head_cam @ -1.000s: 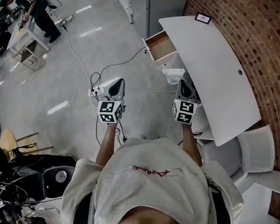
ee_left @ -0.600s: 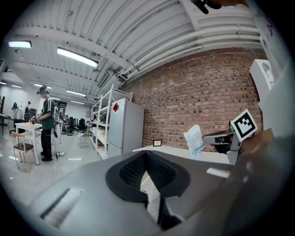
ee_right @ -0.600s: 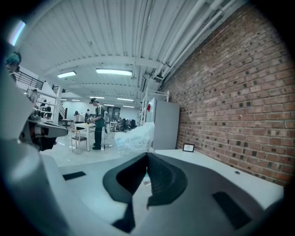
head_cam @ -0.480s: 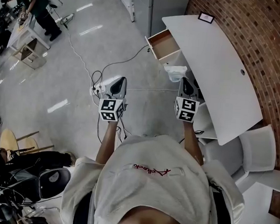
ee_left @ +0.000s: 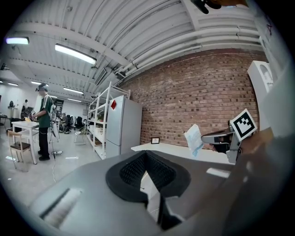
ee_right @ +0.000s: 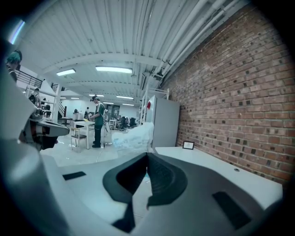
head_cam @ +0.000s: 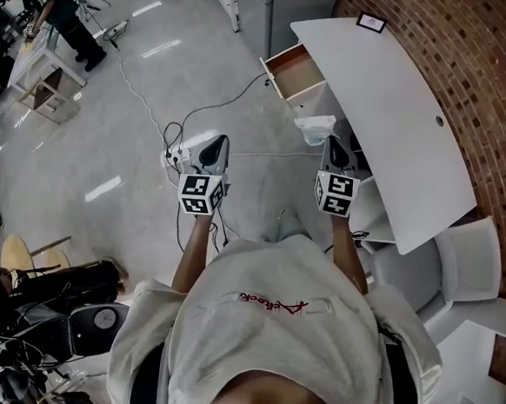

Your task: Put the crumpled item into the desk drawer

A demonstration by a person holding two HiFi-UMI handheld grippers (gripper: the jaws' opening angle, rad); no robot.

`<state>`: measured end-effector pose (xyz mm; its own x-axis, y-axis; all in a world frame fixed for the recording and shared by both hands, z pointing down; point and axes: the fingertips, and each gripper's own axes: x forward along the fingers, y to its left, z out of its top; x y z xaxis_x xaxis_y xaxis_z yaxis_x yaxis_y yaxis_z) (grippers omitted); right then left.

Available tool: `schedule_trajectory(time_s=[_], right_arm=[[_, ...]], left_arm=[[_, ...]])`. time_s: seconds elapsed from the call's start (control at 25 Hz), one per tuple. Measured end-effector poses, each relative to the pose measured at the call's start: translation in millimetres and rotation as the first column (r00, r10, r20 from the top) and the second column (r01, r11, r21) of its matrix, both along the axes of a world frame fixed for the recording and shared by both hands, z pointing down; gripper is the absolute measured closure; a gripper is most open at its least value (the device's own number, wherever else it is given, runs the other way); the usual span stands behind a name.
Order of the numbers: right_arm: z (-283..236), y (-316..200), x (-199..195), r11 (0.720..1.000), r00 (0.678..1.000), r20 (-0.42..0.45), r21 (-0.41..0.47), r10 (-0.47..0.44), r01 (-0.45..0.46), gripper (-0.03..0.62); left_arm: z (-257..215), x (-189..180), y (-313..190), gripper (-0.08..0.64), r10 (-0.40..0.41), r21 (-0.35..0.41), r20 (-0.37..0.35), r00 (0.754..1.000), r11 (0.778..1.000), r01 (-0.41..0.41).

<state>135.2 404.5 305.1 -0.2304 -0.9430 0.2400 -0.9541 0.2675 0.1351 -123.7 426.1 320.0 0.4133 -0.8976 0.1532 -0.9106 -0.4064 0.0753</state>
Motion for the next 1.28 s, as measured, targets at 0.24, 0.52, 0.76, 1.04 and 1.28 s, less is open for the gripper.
schedule_trajectory(time_s=[0.24, 0.52, 0.76, 1.04, 1.28], right_arm=[[6, -14, 13, 1.0, 1.0, 0.012, -0.004, -0.003, 0.003, 0.58], [14, -65, 17, 0.999, 0.999, 0.029, -0.006, -0.034, 0.035, 0.58], [11, -126, 18, 0.997, 0.997, 0.037, 0.003, -0.072, 0.072, 0.58], [6, -207, 33, 0.994, 0.993, 0.043, 0.001, -0.105, 0.105, 0.58], [5, -271, 42, 0.99, 0.989, 0.045, -0.001, -0.141, 0.141, 0.58]], left_arm=[[3, 14, -12, 0.551, -0.002, -0.001, 0.01, 1.0, 1.0, 0.002], [4, 23, -57, 0.551, -0.023, -0.006, 0.024, 0.999, 1.0, 0.023], [0, 32, -113, 0.551, -0.039, -0.002, 0.03, 0.999, 0.999, 0.039], [-9, 54, -192, 0.551, -0.056, -0.002, 0.034, 0.998, 0.998, 0.056], [-10, 69, -248, 0.551, -0.081, -0.008, 0.036, 0.996, 0.997, 0.081]])
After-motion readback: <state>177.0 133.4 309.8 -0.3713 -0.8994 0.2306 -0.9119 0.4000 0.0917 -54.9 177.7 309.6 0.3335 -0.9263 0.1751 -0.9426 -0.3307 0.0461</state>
